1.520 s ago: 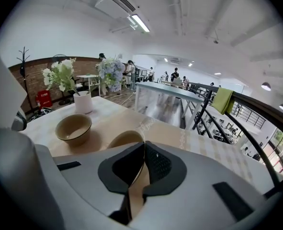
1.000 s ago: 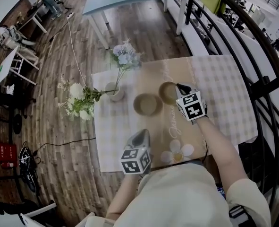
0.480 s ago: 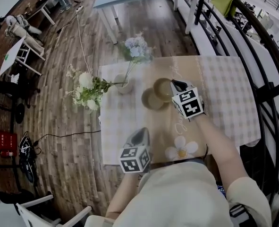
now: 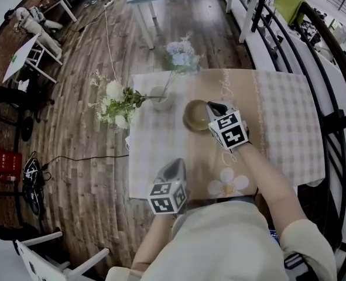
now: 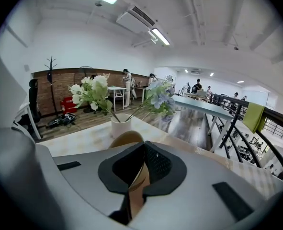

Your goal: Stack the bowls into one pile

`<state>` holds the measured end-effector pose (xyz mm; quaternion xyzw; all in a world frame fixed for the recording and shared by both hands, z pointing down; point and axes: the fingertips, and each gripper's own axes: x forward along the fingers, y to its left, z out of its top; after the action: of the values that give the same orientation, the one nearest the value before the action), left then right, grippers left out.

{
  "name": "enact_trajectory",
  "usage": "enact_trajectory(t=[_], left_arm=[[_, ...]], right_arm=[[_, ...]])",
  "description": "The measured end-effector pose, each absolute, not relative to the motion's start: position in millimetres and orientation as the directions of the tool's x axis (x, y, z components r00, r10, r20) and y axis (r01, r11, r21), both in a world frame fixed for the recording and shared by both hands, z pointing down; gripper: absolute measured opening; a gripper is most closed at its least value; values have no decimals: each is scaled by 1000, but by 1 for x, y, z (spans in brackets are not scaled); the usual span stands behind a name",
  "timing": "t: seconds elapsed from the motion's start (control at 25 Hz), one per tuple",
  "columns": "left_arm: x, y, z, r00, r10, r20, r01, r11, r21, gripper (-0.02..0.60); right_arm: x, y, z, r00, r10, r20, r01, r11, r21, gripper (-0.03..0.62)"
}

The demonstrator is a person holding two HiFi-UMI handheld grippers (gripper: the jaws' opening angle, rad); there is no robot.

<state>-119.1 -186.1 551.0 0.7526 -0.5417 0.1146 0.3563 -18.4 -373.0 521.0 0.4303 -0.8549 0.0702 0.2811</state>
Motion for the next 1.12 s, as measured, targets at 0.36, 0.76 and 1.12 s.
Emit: enact_trajectory(t=[0.36,0.76,1.12], left_arm=[[-125,-179,556,354,-740,572,-903,-111,415,3],[-128,-176,561,344,-736,582,-906,-98,412,3],[-128,-175,559,355,-735,577,-904,-112,413,3]], right_arm=[[-31,-370,538,-490,-662,567,-758,645,99,5],[-23,-375,554,-461,-665,588,-784,615,81,6],[-18,-368,563,-449,-659,604,-789,610,79,9]])
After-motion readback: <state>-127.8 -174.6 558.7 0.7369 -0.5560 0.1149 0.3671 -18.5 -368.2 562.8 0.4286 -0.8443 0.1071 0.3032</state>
